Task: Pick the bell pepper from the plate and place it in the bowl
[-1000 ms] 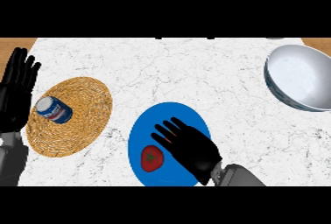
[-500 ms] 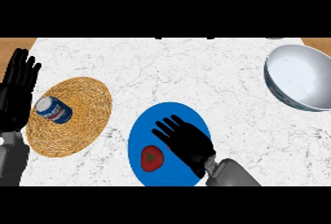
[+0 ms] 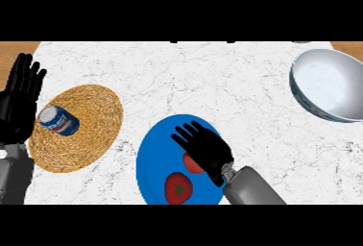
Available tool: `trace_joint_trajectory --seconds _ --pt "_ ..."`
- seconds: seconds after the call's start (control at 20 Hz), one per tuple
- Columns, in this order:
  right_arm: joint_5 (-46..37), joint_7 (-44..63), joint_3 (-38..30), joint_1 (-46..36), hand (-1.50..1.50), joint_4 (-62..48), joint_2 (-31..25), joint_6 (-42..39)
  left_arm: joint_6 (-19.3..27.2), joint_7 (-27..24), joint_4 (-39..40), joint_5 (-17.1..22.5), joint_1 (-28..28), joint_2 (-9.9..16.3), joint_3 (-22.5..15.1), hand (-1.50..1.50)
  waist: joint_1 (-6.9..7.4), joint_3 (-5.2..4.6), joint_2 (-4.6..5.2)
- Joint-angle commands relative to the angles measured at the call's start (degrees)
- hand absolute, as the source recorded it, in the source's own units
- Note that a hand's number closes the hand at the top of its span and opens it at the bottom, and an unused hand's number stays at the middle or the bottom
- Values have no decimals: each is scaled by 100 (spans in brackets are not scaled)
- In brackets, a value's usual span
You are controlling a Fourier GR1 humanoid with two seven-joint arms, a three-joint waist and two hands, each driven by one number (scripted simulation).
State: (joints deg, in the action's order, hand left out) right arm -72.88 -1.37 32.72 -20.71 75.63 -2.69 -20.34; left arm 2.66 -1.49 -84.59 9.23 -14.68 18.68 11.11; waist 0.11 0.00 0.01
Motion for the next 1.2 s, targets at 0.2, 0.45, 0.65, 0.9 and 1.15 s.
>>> trace_joint_trajectory --seconds 0.2,0.45,0.65,0.9,1.15 --pt "-256 -726 -198 -192 150 -618 210 1083 -26 -71 -107 -93 156 -146 14 0 9 0 2" --pt "-245 -1034 -389 -462 150 -759 16 1274 73 260 -41 -174 -168 -140 1 0 -3 1 1" --pt "387 -1387 -1587 280 150 -380 -1683 1291 -42 54 -28 -11 172 28 314 0 -363 10 -23" --pt "985 -1294 -3267 444 150 -1263 -3047 1077 83 25 -76 -1 298 116 538 0 -878 52 36" --pt "1688 -2147 -4540 418 150 -2153 -4413 1089 54 -7 -155 28 332 121 560 0 -625 76 79"
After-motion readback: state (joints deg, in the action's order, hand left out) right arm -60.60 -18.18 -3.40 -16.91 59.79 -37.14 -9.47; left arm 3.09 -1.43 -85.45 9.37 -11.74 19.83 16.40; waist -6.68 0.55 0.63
